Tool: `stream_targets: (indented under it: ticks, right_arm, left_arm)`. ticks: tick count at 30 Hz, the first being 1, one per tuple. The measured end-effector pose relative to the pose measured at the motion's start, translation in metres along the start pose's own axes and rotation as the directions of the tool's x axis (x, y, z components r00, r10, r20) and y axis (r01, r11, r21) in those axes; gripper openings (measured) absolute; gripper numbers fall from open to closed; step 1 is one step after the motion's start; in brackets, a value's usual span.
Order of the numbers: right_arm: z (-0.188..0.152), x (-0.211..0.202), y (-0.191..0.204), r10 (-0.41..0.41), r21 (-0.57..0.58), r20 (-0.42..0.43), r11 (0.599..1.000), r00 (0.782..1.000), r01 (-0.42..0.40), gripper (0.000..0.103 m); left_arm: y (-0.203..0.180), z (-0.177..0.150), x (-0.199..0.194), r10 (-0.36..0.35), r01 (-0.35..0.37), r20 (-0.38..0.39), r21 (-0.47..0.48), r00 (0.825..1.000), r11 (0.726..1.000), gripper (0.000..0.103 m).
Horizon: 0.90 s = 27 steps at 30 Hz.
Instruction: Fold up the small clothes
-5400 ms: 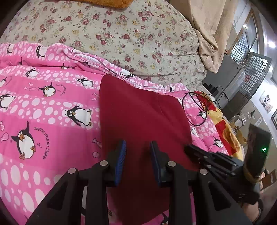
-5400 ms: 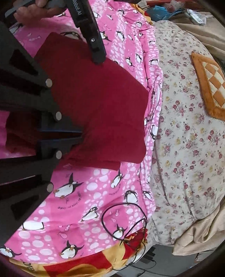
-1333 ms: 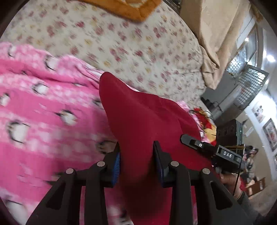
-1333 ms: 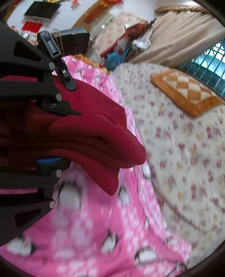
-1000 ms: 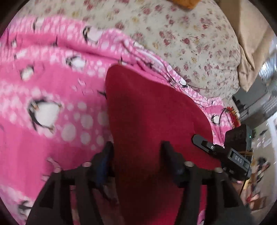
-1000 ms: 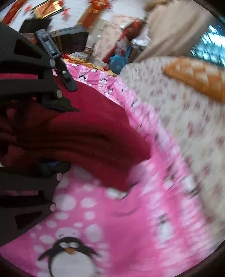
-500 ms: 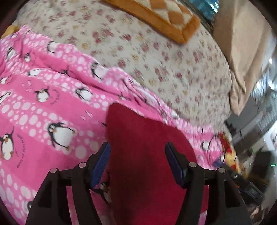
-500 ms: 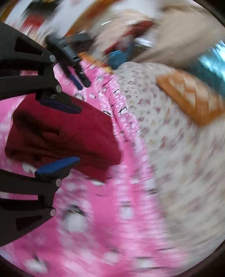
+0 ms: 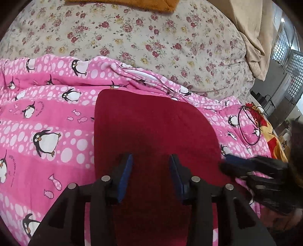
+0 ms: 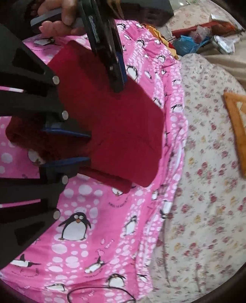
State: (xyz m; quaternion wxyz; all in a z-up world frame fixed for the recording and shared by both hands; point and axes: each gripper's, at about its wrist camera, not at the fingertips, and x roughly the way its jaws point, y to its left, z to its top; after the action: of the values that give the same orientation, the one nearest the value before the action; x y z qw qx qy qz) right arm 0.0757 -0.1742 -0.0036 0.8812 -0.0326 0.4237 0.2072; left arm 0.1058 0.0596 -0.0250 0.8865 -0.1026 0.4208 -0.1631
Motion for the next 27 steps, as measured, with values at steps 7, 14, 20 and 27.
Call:
stream_targets:
  ticks: [7,14,20,27]
  right_arm:
    - [-0.023,-0.002,0.046,0.060,-0.165,-0.081,0.984,0.995,-0.073,0.021]
    - [-0.036,0.013,0.039,0.050,-0.116,-0.096,0.991,0.994,-0.062,0.021]
    - [-0.043,0.010,0.044,0.044,-0.103,-0.079,0.993,0.996,-0.052,0.021]
    - [-0.046,0.007,0.037,0.091,-0.047,-0.023,0.995,0.996,-0.092,0.021]
  left_arm:
    - [-0.003,0.000,0.002,-0.025,0.025,0.010,-0.012,1.000,1.000,0.035]
    - [0.001,-0.001,-0.001,-0.077,0.083,0.061,-0.097,0.995,0.992,0.047]
    - [-0.004,0.003,0.003,-0.091,0.094,0.038,-0.085,0.995,0.992,0.065]
    - [-0.020,0.001,0.008,0.011,-0.007,0.052,-0.078,0.999,0.997,0.074]
